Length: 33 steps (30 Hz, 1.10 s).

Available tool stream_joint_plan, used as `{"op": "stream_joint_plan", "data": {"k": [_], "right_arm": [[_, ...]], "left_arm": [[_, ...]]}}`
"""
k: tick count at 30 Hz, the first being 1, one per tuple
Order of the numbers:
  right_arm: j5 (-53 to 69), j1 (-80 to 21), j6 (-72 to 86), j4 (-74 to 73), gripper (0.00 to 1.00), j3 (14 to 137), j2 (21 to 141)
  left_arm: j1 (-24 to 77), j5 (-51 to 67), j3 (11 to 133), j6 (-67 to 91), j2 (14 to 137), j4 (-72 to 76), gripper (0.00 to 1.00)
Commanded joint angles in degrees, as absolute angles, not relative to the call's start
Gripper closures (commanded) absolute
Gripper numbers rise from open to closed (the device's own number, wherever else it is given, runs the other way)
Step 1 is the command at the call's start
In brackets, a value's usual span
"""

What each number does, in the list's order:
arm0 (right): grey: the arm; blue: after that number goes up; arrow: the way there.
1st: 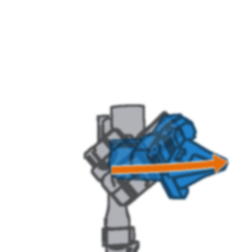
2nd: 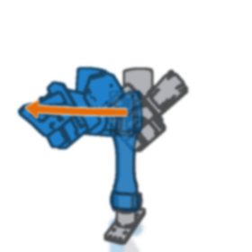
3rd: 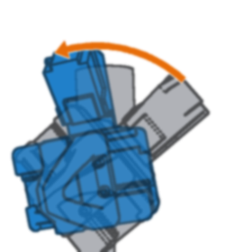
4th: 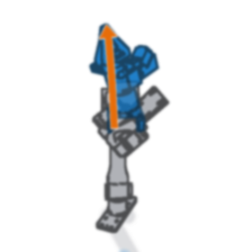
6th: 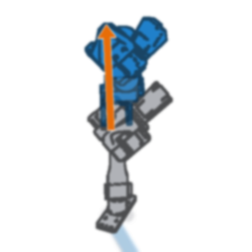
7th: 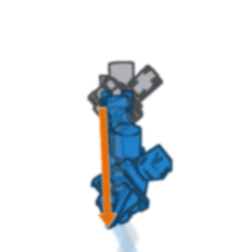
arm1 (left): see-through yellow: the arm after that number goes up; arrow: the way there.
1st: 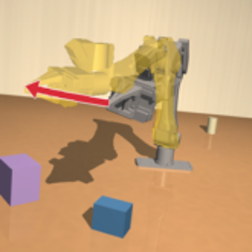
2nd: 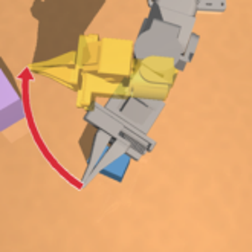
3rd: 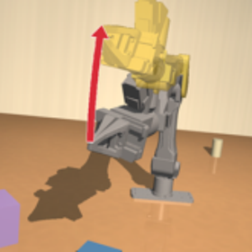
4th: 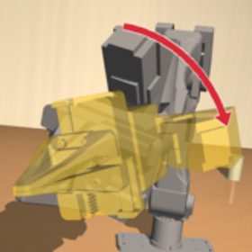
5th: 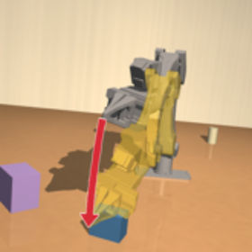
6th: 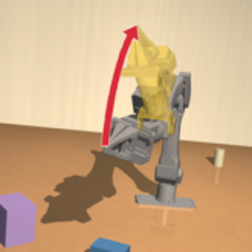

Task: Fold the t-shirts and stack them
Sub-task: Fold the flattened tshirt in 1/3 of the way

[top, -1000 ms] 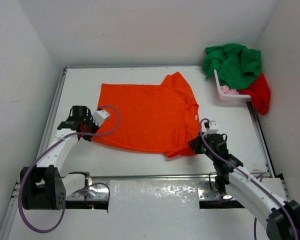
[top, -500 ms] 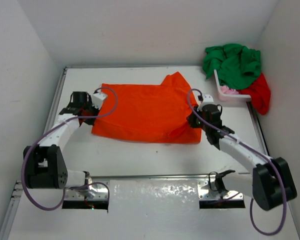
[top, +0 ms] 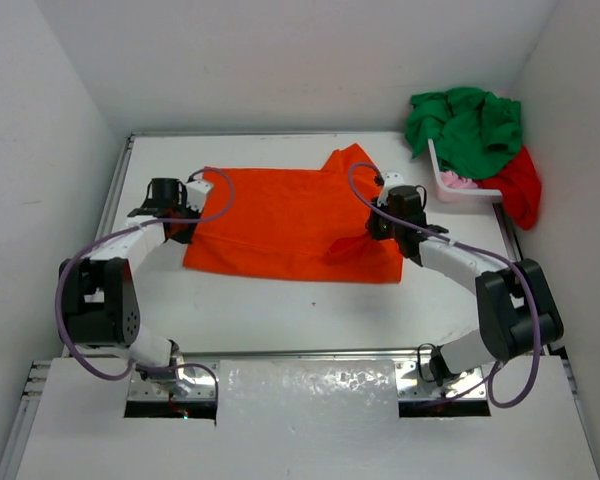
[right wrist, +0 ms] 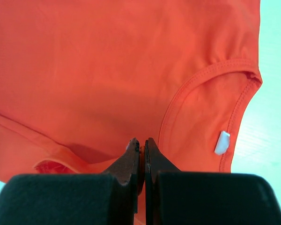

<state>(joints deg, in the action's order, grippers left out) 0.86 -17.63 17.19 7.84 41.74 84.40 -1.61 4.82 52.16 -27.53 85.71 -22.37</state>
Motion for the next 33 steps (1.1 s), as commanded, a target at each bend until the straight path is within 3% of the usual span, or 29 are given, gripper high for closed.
{"op": "stream_joint_plan", "data": {"k": [1, 14, 33], "right_arm": [[1.23, -17.23, 14.16, 8.53, 1.0, 45.43, 86.13], [1.32, -17.05, 7.56, 5.54, 1.0, 55.19, 91.67], [1.85, -14.41, 7.82, 3.34, 1.0, 62.57, 103.27]], "left_arm": [[-2.29, 3.08, 52.65, -26.1, 86.39, -18.11, 1.0], [-2.37, 3.6, 54.49, -23.91, 84.02, -17.23, 1.0], [-2.55, 0.62, 56.52, -22.15, 94.74, -11.95, 1.0]]}}
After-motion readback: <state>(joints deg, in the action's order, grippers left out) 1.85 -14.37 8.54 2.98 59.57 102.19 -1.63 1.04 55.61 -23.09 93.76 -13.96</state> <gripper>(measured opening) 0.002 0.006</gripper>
